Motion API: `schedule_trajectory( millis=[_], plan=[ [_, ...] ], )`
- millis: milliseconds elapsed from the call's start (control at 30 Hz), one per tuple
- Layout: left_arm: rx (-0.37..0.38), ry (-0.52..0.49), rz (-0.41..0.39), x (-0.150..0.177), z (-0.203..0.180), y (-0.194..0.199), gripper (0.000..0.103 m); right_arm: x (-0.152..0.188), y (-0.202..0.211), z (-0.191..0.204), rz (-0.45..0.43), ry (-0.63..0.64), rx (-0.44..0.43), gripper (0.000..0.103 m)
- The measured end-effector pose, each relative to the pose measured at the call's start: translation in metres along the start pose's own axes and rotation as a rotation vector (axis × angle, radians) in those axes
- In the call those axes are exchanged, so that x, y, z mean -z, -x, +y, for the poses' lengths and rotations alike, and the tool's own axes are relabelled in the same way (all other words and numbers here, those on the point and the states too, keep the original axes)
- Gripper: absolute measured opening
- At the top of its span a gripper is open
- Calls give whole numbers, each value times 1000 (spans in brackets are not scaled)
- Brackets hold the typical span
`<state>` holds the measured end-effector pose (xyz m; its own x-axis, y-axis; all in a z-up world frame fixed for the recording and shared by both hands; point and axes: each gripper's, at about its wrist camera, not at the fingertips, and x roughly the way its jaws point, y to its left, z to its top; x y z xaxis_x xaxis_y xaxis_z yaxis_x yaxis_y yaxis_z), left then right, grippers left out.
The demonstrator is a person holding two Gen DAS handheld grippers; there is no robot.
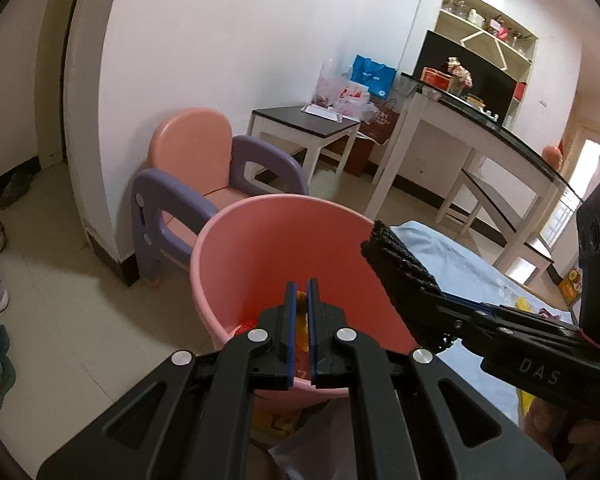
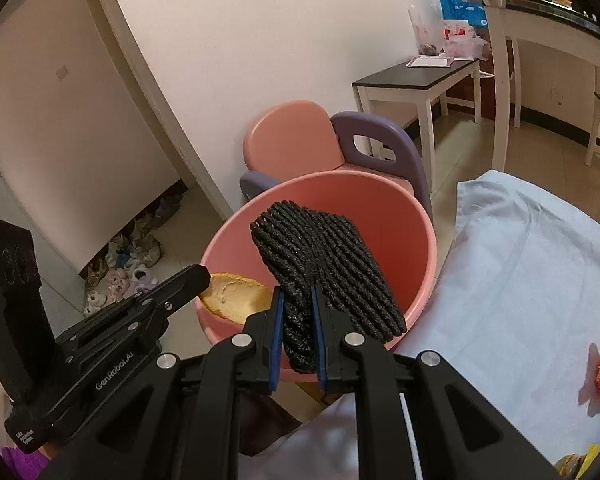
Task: Collect trash
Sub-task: 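Carry both items over the pink bucket and open both tools to drop them, then move both open tools back over the trash pile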
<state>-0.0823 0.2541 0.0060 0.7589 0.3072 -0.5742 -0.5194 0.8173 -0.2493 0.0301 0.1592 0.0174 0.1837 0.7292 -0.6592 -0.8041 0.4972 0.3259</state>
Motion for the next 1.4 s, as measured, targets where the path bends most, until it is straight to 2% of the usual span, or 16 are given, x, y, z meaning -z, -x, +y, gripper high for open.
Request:
schedule_trajectory(
  millis=[233, 267, 300, 367, 400, 533, 667, 967, 1400],
  plan=[
    [-4, 28, 38, 4, 5, -7, 7, 2, 2, -2, -9, -14, 3, 14],
    [-2, 33, 43, 3, 6, -9, 12, 2, 2, -3, -8, -13, 5, 17],
    [3, 41, 48, 3, 8, -9, 22, 3, 3, -2, -9, -13, 4, 19],
    [9, 54, 55, 3, 9, -9, 33, 2, 4, -3, -15, -16, 3, 31],
    [11, 56, 54, 3, 9, -8, 34, 2, 5, -4, -21, -18, 5, 33],
    [13, 52, 53, 3, 8, -4, 34, 1, 7, -5, -26, -19, 3, 36],
    [20, 43, 52, 4, 4, 0, 34, 3, 14, -5, -42, -19, 10, 44],
    [67, 34, 73, 9, -11, 8, 34, 23, 45, -19, -51, -50, 42, 45],
    [144, -77, 82, 23, -76, 29, 34, 67, 117, -52, -94, -80, 126, 47]
  ],
)
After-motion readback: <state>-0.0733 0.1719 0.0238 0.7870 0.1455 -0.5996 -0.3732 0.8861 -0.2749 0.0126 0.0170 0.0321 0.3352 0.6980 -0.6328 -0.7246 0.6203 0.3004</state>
